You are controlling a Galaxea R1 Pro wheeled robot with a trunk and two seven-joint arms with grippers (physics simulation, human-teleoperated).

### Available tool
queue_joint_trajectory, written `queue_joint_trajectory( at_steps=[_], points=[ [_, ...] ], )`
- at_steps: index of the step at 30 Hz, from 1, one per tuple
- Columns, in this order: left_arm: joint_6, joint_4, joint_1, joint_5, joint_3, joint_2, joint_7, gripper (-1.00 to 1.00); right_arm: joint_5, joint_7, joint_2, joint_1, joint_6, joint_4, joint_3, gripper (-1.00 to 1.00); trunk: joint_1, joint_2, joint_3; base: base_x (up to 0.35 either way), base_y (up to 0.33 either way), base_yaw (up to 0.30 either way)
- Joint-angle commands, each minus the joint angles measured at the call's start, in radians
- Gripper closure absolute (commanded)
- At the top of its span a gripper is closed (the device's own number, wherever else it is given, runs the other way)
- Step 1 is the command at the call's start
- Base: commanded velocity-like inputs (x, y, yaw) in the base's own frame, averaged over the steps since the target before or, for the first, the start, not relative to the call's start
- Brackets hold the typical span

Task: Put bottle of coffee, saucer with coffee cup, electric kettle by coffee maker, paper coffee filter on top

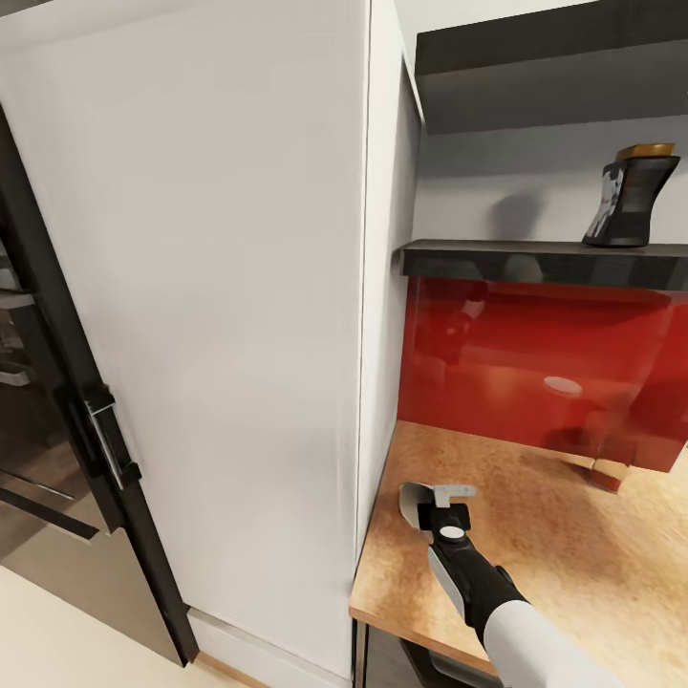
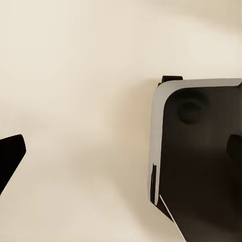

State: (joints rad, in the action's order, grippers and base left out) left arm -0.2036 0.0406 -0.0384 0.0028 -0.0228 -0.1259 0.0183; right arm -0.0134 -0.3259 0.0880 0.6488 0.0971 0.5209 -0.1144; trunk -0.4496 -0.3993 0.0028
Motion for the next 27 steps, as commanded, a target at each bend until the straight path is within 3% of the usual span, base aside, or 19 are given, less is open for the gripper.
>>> queue_joint_trajectory(
  at_steps=[1, 10, 27],
  points=[
    [-0.003, -0.001, 0.000, 0.000, -0.002, 0.000, 0.001, -1.00, 0.003, -0.004, -0.001, 0.000, 0.008, 0.027, -0.005, 1.00, 0.000, -0.001, 0.000, 0.000, 0.000, 0.000],
    [-0.004, -0.001, 0.000, -0.001, -0.002, 0.000, 0.001, -1.00, 0.003, -0.008, -0.005, 0.000, 0.082, 0.215, 0.002, 1.00, 0.000, -0.001, 0.000, 0.000, 0.000, 0.000],
    [-0.006, 0.002, -0.001, 0.001, -0.007, -0.001, 0.003, -1.00, 0.007, -0.007, -0.032, 0.000, 0.099, 0.268, 0.006, 1.00, 0.000, -0.001, 0.000, 0.000, 0.000, 0.000]
  ],
)
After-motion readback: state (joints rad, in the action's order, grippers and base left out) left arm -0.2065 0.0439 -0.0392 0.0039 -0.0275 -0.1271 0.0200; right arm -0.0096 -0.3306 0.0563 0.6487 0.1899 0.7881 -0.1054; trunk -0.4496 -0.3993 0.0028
